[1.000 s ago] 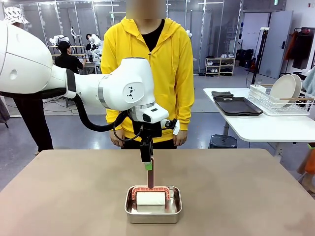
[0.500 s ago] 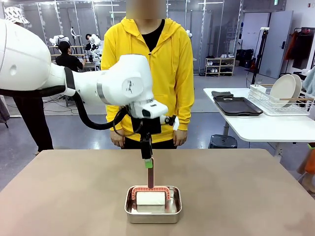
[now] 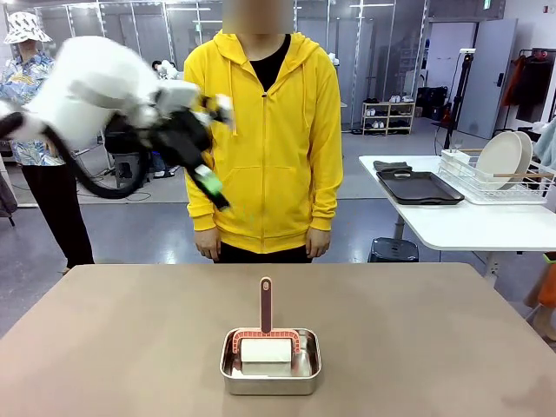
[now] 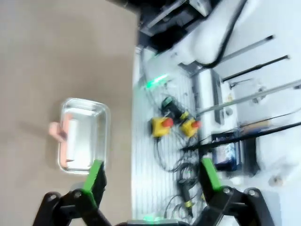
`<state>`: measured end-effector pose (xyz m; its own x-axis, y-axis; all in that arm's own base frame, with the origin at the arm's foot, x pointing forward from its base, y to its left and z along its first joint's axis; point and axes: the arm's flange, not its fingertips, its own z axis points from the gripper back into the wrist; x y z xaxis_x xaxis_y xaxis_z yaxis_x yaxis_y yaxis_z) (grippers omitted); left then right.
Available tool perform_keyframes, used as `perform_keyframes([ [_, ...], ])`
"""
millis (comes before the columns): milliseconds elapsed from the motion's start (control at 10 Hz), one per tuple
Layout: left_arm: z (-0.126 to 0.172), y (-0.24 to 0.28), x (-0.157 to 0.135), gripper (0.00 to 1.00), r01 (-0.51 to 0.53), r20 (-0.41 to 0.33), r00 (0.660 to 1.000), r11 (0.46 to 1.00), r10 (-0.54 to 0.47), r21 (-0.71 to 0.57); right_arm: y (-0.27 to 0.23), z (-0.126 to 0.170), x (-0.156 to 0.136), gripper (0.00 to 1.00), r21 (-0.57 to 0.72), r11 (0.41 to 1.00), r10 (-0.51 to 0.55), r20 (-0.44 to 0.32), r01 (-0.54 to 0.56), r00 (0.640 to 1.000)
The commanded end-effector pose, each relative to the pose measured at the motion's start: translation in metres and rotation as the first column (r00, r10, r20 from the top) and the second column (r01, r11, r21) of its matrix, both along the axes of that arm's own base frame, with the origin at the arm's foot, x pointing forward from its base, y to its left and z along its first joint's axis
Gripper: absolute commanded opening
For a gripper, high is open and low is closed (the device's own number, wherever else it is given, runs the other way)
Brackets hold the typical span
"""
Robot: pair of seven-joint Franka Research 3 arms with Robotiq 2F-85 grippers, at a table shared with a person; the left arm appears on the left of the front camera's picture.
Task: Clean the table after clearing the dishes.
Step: Place the Lint Roller back on top of the Airtight Container.
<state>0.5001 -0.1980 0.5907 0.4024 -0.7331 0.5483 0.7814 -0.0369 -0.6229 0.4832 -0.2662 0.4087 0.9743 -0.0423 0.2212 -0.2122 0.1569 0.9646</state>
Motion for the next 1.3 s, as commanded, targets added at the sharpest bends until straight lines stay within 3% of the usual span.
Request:
perform_keyframes([
  [0,-0.025,0.092,-0.037,1.0,-0.208,-0.188,0.97,0.926,0.153,-0.315,0.005,0.001,-0.005,0.96,-0.005,1.0,0.003,-0.006,-0.003,1.0],
  [200,-0.045,0.183,-0.059,1.0,-0.324,-0.311,0.932,0.809,0.185,-0.49,0.005,0.001,-0.005,0.96,-0.005,1.0,0.003,-0.006,-0.003,1.0],
  [500,-0.086,0.297,-0.078,1.0,-0.568,-0.456,0.817,0.624,0.353,-0.537,0.005,0.001,-0.005,0.96,-0.005,1.0,0.003,-0.006,-0.003,1.0],
  [700,-0.103,0.357,-0.071,1.0,-0.721,-0.499,0.69,0.561,0.525,-0.406,0.005,0.001,-0.005,0.96,-0.005,1.0,0.003,-0.006,-0.003,1.0],
  [800,-0.107,0.379,-0.061,1.0,-0.732,-0.506,0.676,0.562,0.535,-0.384,0.005,0.001,-0.005,0.96,-0.005,1.0,0.003,-0.006,-0.003,1.0],
  [900,-0.112,0.403,-0.053,1.0,-0.713,-0.508,0.692,0.594,0.513,-0.372,0.005,0.001,-0.005,0.96,-0.005,1.0,0.003,-0.006,-0.003,1.0],
  [1100,-0.119,0.448,-0.038,1.0,-0.722,-0.515,0.674,0.622,0.53,-0.304,0.005,0.001,-0.005,0.96,-0.005,1.0,0.003,-0.006,-0.003,1.0],
  [1200,-0.125,0.467,-0.028,1.0,-0.732,-0.539,0.66,0.609,0.523,-0.306,0.005,0.001,-0.005,0.96,-0.005,1.0,0.003,-0.006,-0.003,1.0],
])
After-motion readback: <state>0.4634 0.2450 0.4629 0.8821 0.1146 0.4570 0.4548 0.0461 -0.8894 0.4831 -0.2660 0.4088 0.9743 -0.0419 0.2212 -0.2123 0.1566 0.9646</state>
